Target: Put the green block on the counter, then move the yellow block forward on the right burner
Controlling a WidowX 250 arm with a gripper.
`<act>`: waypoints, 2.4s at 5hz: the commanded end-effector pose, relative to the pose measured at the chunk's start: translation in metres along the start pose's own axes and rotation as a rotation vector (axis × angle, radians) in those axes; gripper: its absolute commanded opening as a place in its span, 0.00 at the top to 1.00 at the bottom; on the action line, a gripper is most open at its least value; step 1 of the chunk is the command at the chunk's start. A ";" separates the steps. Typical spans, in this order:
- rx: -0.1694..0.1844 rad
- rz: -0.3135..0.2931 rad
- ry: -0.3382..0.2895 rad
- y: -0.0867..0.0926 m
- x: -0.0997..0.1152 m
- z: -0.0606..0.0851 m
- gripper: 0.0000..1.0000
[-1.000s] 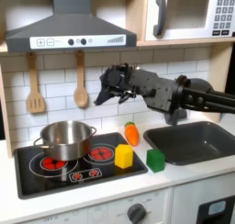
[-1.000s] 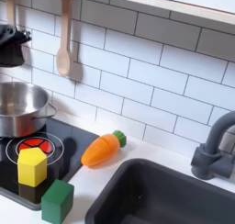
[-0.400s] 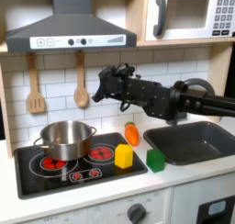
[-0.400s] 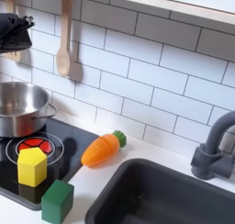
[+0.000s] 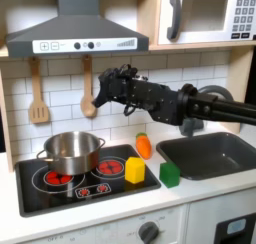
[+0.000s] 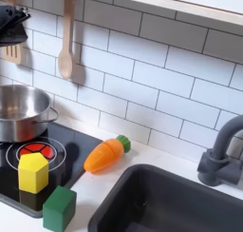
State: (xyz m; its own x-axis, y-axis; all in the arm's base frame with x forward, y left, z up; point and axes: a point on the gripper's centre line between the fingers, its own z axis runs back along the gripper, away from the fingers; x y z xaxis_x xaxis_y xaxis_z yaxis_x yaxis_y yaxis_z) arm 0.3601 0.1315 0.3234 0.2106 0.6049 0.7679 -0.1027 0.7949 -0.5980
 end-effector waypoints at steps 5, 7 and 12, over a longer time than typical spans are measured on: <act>0.019 0.044 0.040 -0.005 0.014 0.007 1.00; 0.026 0.018 0.012 -0.016 0.022 0.016 1.00; 0.040 0.052 0.014 0.003 0.061 -0.001 1.00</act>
State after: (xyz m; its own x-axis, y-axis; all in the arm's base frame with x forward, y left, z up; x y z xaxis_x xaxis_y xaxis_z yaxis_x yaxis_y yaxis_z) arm 0.3768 0.1690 0.3646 0.2305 0.6480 0.7259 -0.1481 0.7607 -0.6320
